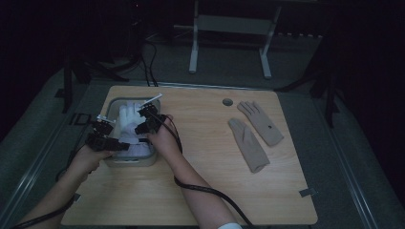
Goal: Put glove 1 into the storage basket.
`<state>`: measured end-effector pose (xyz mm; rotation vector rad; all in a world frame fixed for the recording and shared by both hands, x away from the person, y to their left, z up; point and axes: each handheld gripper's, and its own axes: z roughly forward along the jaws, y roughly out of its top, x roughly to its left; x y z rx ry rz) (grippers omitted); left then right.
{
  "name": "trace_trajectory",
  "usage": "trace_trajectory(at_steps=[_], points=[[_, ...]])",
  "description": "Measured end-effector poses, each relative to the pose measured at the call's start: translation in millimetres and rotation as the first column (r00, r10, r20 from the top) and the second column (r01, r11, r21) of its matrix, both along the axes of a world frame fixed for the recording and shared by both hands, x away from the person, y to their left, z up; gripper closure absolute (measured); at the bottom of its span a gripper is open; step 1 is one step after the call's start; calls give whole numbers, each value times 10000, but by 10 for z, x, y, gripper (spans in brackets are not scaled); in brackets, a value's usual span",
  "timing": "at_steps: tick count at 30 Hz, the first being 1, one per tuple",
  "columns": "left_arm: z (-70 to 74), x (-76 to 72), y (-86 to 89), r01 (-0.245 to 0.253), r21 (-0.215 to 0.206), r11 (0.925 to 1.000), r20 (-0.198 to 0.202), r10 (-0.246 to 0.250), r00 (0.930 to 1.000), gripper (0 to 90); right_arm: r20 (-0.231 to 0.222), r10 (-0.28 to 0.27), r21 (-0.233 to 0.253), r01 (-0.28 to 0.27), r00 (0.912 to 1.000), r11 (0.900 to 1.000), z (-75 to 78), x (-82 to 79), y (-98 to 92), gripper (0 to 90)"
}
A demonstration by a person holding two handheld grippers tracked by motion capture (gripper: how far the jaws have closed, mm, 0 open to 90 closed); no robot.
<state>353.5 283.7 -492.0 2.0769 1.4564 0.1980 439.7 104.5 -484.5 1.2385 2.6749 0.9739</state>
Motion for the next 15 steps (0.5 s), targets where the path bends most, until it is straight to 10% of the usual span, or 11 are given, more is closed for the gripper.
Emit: trace_trajectory(at_steps=[8,15], points=[[159,-79,-128,276,-364,9990,746,-248,9969,437,171,436,439,-443,9989,9981,182,-19,-184,199],[169,-103,-286,618,-347,9975,801,-588,9950,444,535,492,507,-519,9974,9974,285,-54,-344,195]])
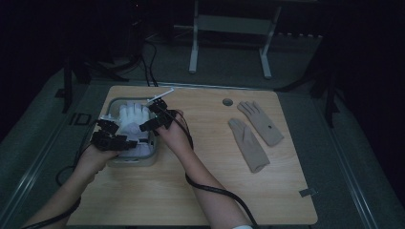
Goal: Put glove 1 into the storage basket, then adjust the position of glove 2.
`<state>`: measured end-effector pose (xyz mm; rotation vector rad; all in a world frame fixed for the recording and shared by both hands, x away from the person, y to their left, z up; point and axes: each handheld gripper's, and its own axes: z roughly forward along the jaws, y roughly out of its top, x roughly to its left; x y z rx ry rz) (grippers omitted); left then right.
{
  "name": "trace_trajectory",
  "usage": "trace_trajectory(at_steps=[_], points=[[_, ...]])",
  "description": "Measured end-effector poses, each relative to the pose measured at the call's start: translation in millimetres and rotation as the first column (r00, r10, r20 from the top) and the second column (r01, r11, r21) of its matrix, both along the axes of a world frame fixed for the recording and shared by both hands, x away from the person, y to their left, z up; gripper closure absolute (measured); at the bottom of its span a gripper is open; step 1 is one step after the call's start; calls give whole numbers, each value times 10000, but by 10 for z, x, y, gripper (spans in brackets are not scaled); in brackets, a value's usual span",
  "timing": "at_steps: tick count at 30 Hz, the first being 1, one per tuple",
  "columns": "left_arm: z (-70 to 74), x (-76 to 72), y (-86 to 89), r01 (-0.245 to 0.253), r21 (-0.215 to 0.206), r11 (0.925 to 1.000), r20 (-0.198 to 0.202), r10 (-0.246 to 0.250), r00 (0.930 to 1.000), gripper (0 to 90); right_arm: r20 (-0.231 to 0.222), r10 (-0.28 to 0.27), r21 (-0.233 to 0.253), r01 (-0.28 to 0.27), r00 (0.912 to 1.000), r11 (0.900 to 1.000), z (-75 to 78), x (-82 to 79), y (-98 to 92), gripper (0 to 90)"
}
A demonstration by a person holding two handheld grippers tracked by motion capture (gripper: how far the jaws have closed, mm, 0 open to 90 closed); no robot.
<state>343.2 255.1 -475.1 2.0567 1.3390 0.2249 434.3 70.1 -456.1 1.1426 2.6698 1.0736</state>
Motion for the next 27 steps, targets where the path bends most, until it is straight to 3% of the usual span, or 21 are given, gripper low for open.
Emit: trace_trajectory(at_steps=[4,6,13,14,17,23,24,27], points=[[15,-16,-87,96,-37,9999,146,-95,9998,449,190,37,202,-41,9998,9998,41,-19,-147,189],[34,-28,-139,194,-91,9998,260,-192,9995,449,455,167,51,-169,9988,9998,59,-48,-251,182],[82,-72,-347,598,-269,9978,635,-580,9963,449,646,62,34,-65,9979,10000,84,-60,-529,158],[74,-91,-411,717,-352,9968,876,-684,9938,456,782,107,-7,-107,9969,9999,94,-66,-632,146],[62,-113,-488,935,-221,9954,1037,-907,9905,457,909,68,-123,-57,9958,9999,100,-69,-730,145],[45,-163,-700,1384,-356,9897,1099,-1338,9849,456,1008,37,-301,-7,9949,9995,116,-104,-1027,139],[36,-173,-745,1518,-363,9877,1132,-1469,9827,456,1150,-15,-490,72,9934,9988,122,-129,-1147,139],[-10,-198,-849,1860,-368,9819,1097,-1810,9773,456,1094,-116,-473,169,9939,9987,121,-141,-1251,138]])
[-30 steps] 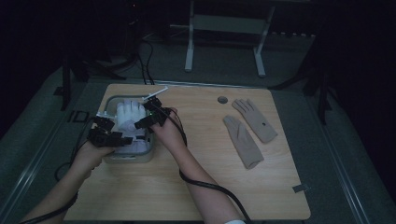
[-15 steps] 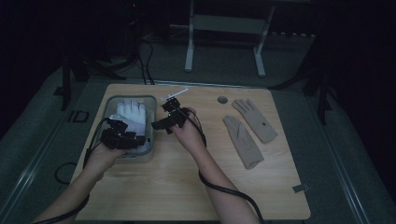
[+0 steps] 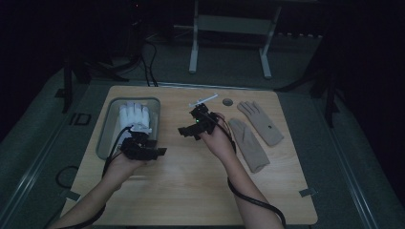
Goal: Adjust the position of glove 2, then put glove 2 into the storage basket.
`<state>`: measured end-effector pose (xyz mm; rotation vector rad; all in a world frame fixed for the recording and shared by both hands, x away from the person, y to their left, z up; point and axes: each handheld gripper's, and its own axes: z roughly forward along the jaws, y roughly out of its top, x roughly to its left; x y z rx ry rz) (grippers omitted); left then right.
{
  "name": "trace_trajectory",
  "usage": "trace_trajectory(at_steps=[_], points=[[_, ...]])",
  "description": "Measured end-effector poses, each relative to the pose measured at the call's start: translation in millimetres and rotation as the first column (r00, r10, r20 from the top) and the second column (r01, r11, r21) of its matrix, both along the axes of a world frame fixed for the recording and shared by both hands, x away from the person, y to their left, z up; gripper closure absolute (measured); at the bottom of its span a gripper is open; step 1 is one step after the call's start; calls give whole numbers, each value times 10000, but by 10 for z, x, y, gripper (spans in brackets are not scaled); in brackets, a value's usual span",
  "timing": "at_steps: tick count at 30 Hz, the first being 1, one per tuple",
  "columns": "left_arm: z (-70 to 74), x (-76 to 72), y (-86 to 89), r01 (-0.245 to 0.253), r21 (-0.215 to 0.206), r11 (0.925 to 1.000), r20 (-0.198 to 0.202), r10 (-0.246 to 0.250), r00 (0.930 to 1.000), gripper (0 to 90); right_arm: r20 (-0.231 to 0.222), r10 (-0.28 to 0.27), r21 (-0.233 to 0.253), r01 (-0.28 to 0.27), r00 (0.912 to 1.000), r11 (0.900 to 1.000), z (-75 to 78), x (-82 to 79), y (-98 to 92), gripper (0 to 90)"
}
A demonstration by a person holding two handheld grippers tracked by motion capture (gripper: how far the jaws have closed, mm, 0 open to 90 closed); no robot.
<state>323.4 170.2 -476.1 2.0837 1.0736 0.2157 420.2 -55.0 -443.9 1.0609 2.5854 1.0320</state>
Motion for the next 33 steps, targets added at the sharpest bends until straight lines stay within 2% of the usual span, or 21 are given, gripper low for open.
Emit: trace_trajectory(at_steps=[4,6,7,8,9,10,11,12,14,15,16,17,19,20,21,22,24,26,28,30,33], points=[[-87,-68,-183,479,-138,9988,281,-475,9985,456,216,-348,-78,349,9992,9994,-5,-34,-290,138],[-103,-74,-211,598,-201,9980,269,-592,9979,456,292,-373,-67,375,9989,9993,-7,-46,-347,138],[-126,-86,-251,718,-378,9967,284,-708,9971,455,312,-383,-53,385,9988,9992,-12,-54,-404,138],[-161,-97,-315,812,-391,9959,270,-802,9964,453,336,-432,-31,434,9985,9991,-30,-67,-522,138],[-161,-97,-315,812,-391,9959,270,-802,9964,438,336,-432,-31,434,9985,9991,-30,-67,-522,138],[-205,-113,-383,929,-447,9947,312,-916,9953,433,493,-385,-98,390,9980,9992,-52,-87,-634,135],[-205,-113,-383,929,-447,9947,312,-916,9953,423,484,-400,-157,408,9980,9990,-67,-94,-690,133],[-263,-122,-453,1035,-517,9933,277,-1022,9944,392,496,-461,-229,473,9977,9986,-81,-98,-750,133],[-299,-122,-487,1062,-493,9931,221,-1053,9942,379,550,-486,-204,498,9973,9986,-94,-103,-810,132],[-338,-124,-522,1073,-408,9934,196,-1065,9941,279,467,-605,-162,614,9971,9980,-127,-116,-928,129],[-379,-126,-551,1187,-394,9921,159,-1182,9929,244,485,-626,-175,635,9969,9978,-145,-124,-984,129],[-423,-129,-576,1227,-380,9917,128,-1223,9924,244,485,-626,-175,635,9969,9978,-145,-124,-984,129],[-501,-137,-620,1437,-436,9887,123,-1433,9896,164,457,-836,-103,841,9955,9964,-178,-132,-1102,127],[-539,-150,-654,1464,-331,9887,142,-1460,9892,142,536,-934,-66,939,9942,9956,-189,-139,-1154,127],[-572,-172,-683,1493,-295,9884,438,-1479,9880,141,603,-1050,-33,1054,9926,9944,-198,-147,-1217,128],[-589,-186,-698,1428,-233,9895,589,-1412,9882,103,639,-1127,-3,1129,9916,9936,-212,-162,-1284,127],[-631,-208,-718,1197,-338,9922,815,-1166,9898,68,808,-1096,-239,1119,9907,9934,-245,-184,-1368,126],[-682,-217,-719,1101,-389,9932,853,-1064,9907,21,966,-1164,-126,1182,9885,9929,-284,-213,-1467,141],[-730,-245,-697,915,-558,9942,1097,-850,9903,21,1137,-1193,-195,1223,9863,9923,-336,-240,-1579,156],[-774,-268,-673,797,-737,9941,1200,-705,9903,21,1189,-1202,-435,1261,9856,9911,-403,-265,-1689,221],[-836,-287,-649,620,-643,9960,1461,-520,9879,19,1400,-1318,-845,1445,9813,9859,-525,-289,-1832,260]])
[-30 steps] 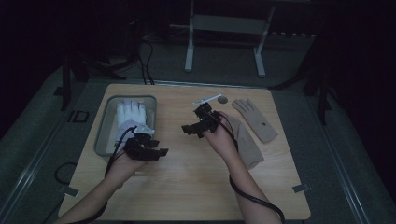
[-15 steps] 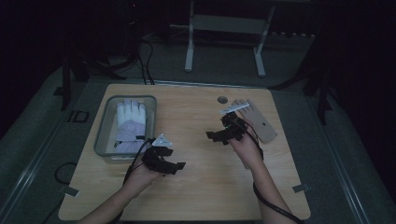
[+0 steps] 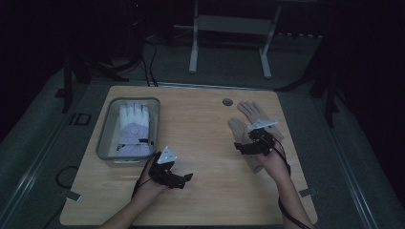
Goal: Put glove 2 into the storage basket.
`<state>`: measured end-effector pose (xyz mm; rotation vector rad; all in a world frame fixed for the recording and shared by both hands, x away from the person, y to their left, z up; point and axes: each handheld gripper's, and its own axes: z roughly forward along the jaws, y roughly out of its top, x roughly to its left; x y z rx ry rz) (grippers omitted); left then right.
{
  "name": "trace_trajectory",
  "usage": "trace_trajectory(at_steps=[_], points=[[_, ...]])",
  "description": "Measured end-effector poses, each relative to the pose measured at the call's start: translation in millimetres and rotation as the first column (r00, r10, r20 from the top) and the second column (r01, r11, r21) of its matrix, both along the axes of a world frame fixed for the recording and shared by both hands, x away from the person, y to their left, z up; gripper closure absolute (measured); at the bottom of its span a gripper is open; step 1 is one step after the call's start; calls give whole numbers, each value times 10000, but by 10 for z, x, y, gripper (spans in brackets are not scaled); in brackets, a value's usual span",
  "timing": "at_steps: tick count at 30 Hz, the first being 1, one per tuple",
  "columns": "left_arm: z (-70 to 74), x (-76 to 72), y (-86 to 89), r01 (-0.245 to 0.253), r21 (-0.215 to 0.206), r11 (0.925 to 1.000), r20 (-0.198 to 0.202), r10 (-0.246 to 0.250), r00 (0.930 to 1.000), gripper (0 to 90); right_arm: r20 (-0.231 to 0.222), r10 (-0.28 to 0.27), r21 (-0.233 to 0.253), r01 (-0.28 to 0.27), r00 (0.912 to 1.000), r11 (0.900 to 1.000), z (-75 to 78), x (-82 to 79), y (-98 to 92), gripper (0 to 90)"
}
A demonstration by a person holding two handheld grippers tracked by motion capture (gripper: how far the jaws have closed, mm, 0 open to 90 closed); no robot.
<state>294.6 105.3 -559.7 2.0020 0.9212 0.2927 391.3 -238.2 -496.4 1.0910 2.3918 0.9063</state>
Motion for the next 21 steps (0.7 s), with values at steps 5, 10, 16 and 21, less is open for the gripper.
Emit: trace_trajectory(at_steps=[5,10,16,21], points=[[-84,-36,45,-151,-223,9996,134,154,9998,11,109,-367,-466,372,9993,9982,-195,18,-190,344],[-119,-111,37,-86,98,9999,587,80,9982,0,75,-546,-573,549,9985,9968,-342,77,-272,372],[-124,-177,24,33,0,10000,1089,-33,9940,0,23,-730,-640,730,9973,9953,-476,205,-311,392],[-138,-179,42,78,-383,9992,1173,-33,9931,0,6,-786,-270,786,9969,9965,-542,289,-343,392]])
